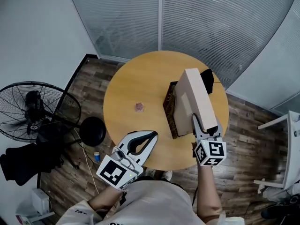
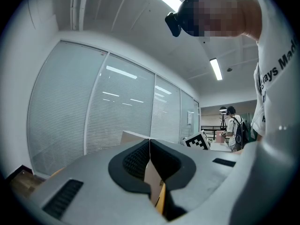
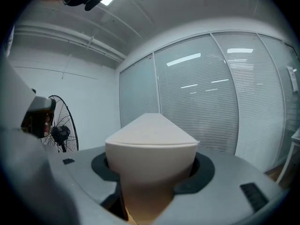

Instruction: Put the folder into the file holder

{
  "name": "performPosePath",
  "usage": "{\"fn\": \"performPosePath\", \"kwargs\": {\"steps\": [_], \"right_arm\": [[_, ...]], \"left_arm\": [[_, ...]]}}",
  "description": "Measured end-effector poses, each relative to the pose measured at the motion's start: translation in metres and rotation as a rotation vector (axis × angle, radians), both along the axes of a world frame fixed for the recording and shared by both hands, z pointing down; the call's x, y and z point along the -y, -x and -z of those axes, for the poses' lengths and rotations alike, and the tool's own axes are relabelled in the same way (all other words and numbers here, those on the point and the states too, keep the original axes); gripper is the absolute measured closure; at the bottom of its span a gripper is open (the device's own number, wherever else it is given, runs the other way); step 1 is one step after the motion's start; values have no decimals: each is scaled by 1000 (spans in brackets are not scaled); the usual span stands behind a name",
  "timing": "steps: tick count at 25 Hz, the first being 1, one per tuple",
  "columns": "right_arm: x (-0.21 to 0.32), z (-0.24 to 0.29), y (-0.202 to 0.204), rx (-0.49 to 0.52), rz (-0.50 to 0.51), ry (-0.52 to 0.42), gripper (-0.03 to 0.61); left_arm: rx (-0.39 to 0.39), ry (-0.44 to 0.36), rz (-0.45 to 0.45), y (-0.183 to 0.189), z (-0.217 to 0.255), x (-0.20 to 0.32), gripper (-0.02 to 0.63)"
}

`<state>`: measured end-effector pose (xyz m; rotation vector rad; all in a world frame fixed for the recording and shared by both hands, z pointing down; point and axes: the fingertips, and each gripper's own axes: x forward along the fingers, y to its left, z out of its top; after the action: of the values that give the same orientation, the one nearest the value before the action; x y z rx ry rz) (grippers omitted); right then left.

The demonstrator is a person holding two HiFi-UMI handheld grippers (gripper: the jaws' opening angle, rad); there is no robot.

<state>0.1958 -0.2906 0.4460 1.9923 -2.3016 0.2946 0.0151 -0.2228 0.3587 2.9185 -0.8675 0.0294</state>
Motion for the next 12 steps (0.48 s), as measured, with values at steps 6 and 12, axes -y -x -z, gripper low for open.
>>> {"fn": "performPosePath", "kwargs": {"steps": [6, 12], "right_arm": [[6, -9, -3, -2, 3, 11, 285], [9, -20, -4, -8, 6, 20, 285]], "left_arm": [[9, 5, 16, 0, -1, -2, 588], [-17, 8, 29, 1, 2, -1, 588]]}}
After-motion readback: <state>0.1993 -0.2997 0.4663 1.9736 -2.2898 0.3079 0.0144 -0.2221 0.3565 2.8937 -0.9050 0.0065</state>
